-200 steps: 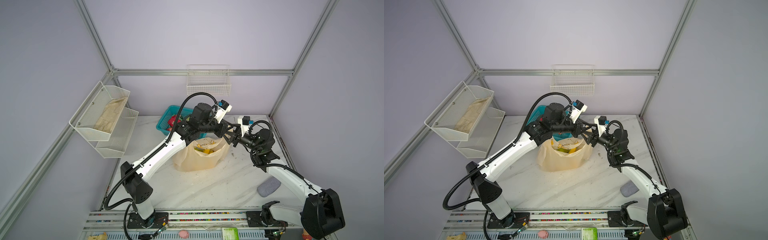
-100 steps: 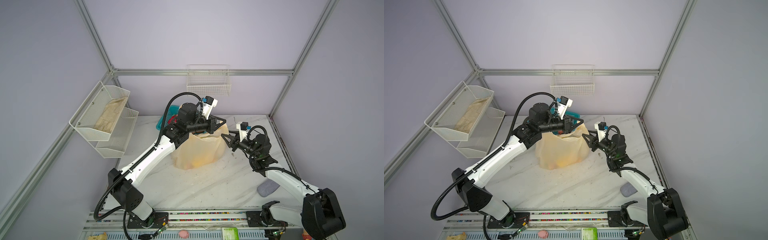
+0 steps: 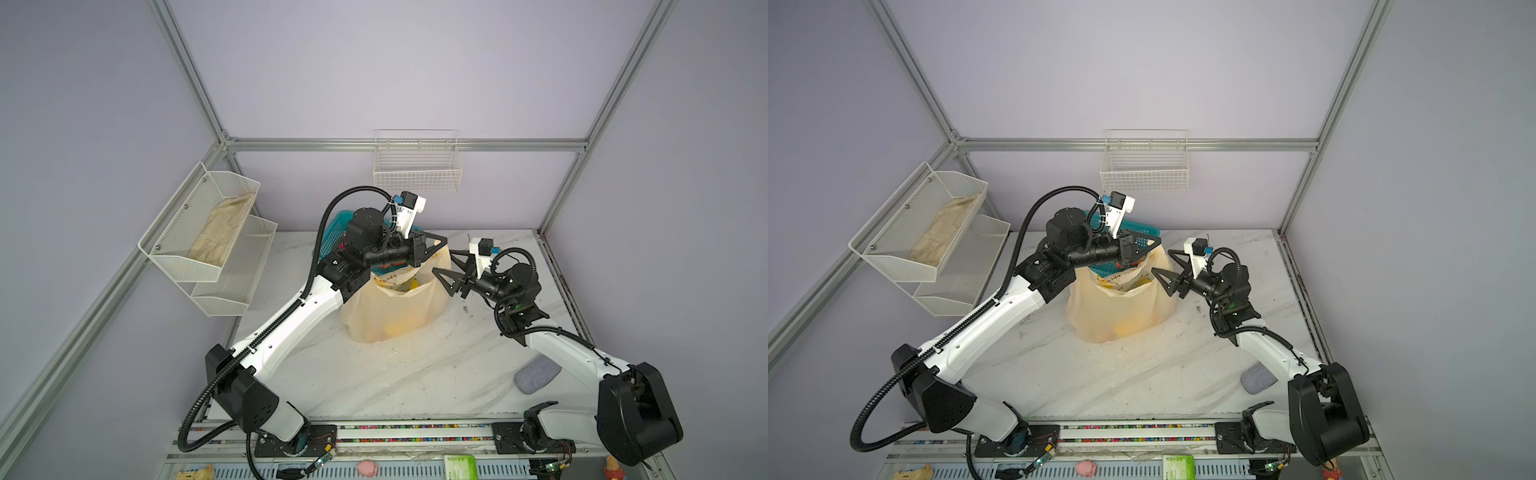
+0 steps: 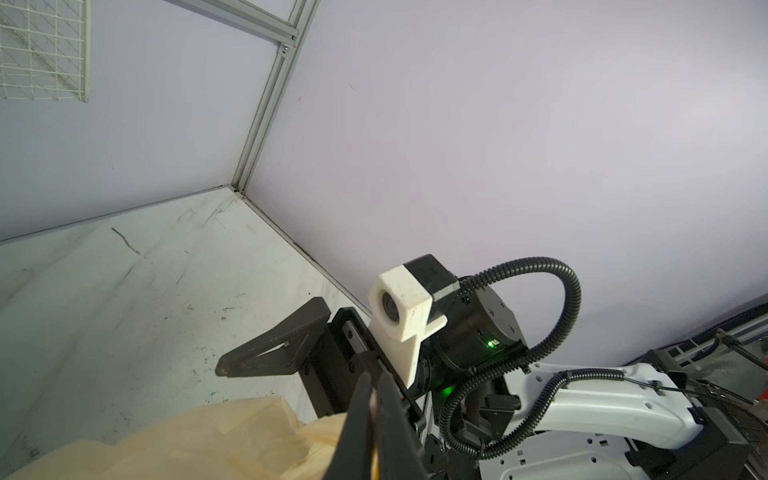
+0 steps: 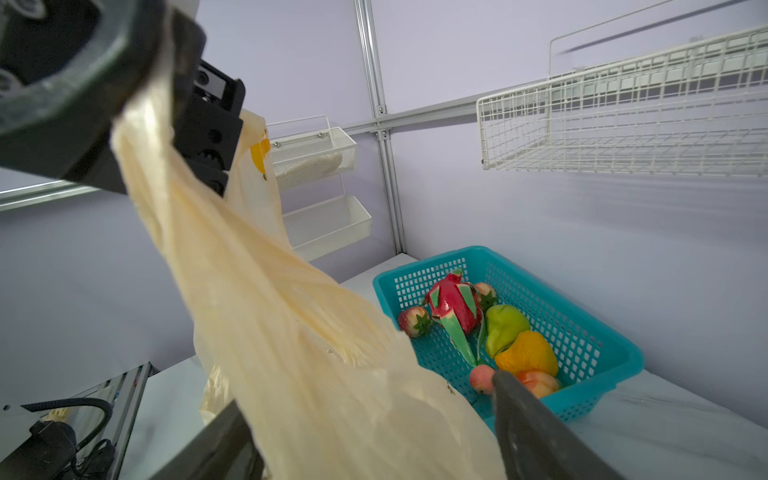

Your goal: Place the fake fruits into the plastic bag and tie a complex knot

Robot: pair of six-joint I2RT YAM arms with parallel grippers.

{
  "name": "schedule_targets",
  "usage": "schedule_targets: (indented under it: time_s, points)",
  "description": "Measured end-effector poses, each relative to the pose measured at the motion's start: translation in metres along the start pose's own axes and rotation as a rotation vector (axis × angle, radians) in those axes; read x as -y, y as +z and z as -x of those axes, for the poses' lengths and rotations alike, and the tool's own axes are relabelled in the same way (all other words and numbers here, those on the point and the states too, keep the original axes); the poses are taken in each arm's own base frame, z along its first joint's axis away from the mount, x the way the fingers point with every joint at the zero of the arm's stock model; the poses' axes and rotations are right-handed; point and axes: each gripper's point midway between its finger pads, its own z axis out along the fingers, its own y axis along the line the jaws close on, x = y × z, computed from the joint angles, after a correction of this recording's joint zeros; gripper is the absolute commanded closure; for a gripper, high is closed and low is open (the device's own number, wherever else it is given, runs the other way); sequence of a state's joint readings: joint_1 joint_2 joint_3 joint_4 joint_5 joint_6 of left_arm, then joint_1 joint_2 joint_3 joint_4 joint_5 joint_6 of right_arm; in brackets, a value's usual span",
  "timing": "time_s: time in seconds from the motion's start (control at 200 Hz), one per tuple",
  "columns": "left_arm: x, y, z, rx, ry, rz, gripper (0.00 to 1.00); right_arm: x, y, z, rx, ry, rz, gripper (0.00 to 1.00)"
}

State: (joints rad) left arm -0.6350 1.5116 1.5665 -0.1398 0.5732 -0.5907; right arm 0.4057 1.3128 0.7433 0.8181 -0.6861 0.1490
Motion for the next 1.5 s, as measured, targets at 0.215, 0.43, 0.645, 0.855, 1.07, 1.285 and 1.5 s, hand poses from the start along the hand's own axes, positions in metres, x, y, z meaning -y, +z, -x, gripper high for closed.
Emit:
schedule_targets:
  time_s: [0.215, 0.43, 0.645, 0.855, 1.07, 1.285, 1.5]
  points:
    - [0.002, -0.004, -0.002, 0.033, -0.072, -0.022, 1.00, -0.018, 0.030, -0.002, 0.057, 0.004, -0.073, 0.35]
    - [0.002, -0.007, -0.002, 0.060, -0.120, -0.036, 1.00, 0.011, 0.049, -0.012, 0.121, 0.058, -0.291, 0.47]
    - [-0.016, -0.013, -0.001, 0.086, -0.168, 0.020, 1.00, 0.031, 0.046, -0.062, 0.089, 0.114, -0.476, 0.54]
    - [-0.034, -0.020, 0.000, 0.098, -0.192, 0.064, 1.00, 0.032, 0.034, -0.077, 0.058, 0.094, -0.501, 0.50]
    - [-0.034, -0.036, 0.014, 0.134, -0.168, 0.071, 1.00, 0.010, 0.031, -0.053, 0.033, 0.011, -0.389, 0.18]
    - [-0.037, -0.042, 0.016, 0.127, -0.147, 0.069, 1.00, -0.003, 0.029, -0.014, -0.001, -0.079, -0.220, 0.03]
    - [-0.041, -0.044, 0.011, 0.094, -0.151, 0.066, 1.00, -0.004, 0.012, 0.011, -0.061, -0.139, -0.033, 0.03]
